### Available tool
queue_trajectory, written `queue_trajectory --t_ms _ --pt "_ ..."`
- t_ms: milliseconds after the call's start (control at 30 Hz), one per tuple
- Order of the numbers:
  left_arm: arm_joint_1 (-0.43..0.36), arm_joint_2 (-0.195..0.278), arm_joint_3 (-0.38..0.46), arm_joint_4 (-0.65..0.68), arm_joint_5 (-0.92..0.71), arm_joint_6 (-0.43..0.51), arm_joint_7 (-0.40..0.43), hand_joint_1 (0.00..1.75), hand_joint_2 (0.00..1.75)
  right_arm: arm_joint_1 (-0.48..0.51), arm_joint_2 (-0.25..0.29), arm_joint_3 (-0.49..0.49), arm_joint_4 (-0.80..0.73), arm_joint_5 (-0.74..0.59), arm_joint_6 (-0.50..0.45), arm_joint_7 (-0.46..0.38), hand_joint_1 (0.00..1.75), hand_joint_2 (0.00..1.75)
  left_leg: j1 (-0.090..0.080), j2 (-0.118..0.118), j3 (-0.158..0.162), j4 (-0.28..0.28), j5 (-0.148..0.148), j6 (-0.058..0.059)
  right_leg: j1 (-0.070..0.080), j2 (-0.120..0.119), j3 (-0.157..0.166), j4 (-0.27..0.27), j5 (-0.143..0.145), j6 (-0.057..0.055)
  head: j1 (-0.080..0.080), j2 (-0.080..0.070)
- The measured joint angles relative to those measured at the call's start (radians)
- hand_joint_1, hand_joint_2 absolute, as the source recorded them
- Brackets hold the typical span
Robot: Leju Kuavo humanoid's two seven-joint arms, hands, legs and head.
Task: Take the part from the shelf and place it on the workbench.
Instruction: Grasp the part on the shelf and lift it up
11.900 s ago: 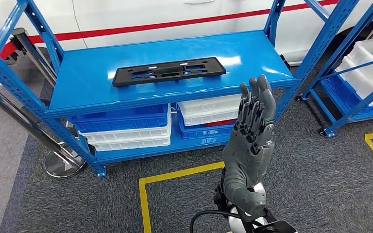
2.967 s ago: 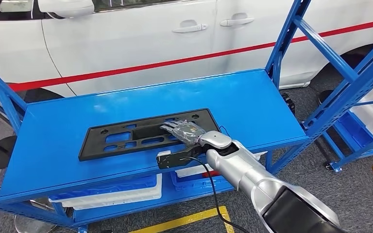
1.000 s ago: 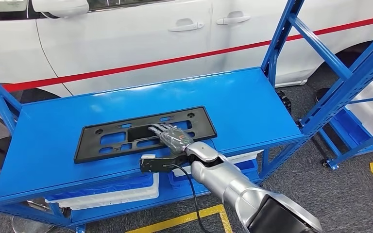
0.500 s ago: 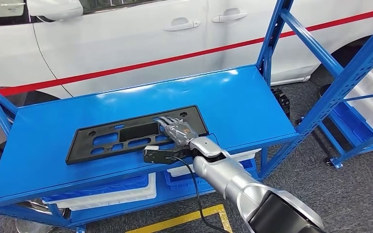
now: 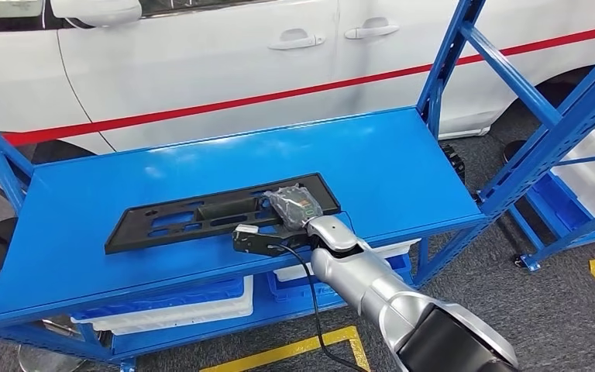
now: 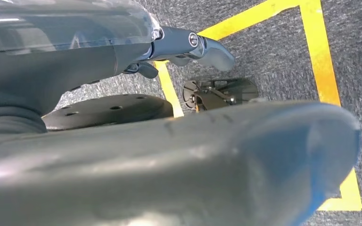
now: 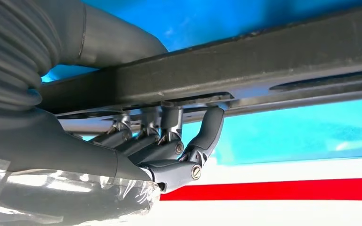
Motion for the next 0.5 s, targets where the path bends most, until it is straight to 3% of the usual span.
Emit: queue_trajectory --t_ms 33,67,133,200,233,333,400,500 --pt "0.001 0.000 0.000 0.000 0.002 0.000 -0.002 0.00 0.00 0.001 -0.001 -0.002 0.001 -0.004 0.002 -0.006 1.75 1.75 0.000 0.000 0.000 0.000 0.000 0.000 -0.001 0.000 -0.018 0.037 -0.008 0.001 0.000 0.000" --pt "0.001 0.000 0.000 0.000 0.006 0.001 -0.005 0.00 0.00 0.002 -0.003 -0.004 0.002 -0.009 0.003 -0.012 1.75 1.75 0.000 0.000 0.000 0.001 0.000 0.000 -0.002 0.000 -0.019 0.038 0.004 0.001 0.000 0.000" --pt "0.002 0.000 0.000 0.000 0.012 0.001 -0.014 0.00 0.00 0.001 -0.005 -0.013 0.002 -0.020 0.004 -0.025 1.75 1.75 0.000 -0.001 0.001 0.005 -0.002 -0.003 -0.004 -0.001 0.036 -0.066 0.067 -0.001 0.000 0.000" --pt "0.000 0.000 0.001 0.000 0.016 0.000 -0.026 0.00 0.00 -0.002 -0.005 -0.026 0.002 -0.032 0.005 -0.038 1.75 1.75 -0.004 -0.001 -0.001 0.013 -0.008 -0.012 -0.003 0.000 0.100 -0.192 0.110 -0.007 -0.001 0.000" --pt "0.000 0.000 0.002 0.000 0.017 -0.001 -0.031 0.00 0.00 -0.004 -0.006 -0.034 0.001 -0.037 0.004 -0.043 1.75 1.75 -0.005 -0.001 -0.003 0.016 -0.010 -0.017 -0.002 0.000 0.115 -0.224 0.116 -0.011 -0.001 0.000" --pt "-0.001 0.000 0.006 0.000 0.018 -0.006 -0.042 0.00 0.00 -0.006 -0.011 -0.061 0.001 -0.049 -0.004 -0.056 1.75 1.75 -0.003 -0.002 -0.003 0.018 -0.014 -0.033 0.002 0.000 0.120 -0.238 0.115 -0.028 -0.001 0.000" --pt "-0.001 0.001 0.009 0.000 0.018 -0.008 -0.045 0.00 0.00 -0.007 -0.015 -0.078 0.001 -0.052 -0.016 -0.058 1.75 1.75 0.000 -0.002 -0.018 0.059 -0.044 -0.043 -0.001 -0.003 0.123 -0.244 0.120 -0.039 -0.002 0.000" --pt "0.000 0.001 0.010 0.000 0.019 -0.012 -0.045 0.00 0.00 0.001 -0.020 -0.096 0.001 -0.047 -0.054 -0.057 1.75 1.75 0.004 -0.002 -0.097 0.239 -0.139 -0.053 0.000 -0.006 0.121 -0.245 0.122 -0.047 -0.003 0.000"
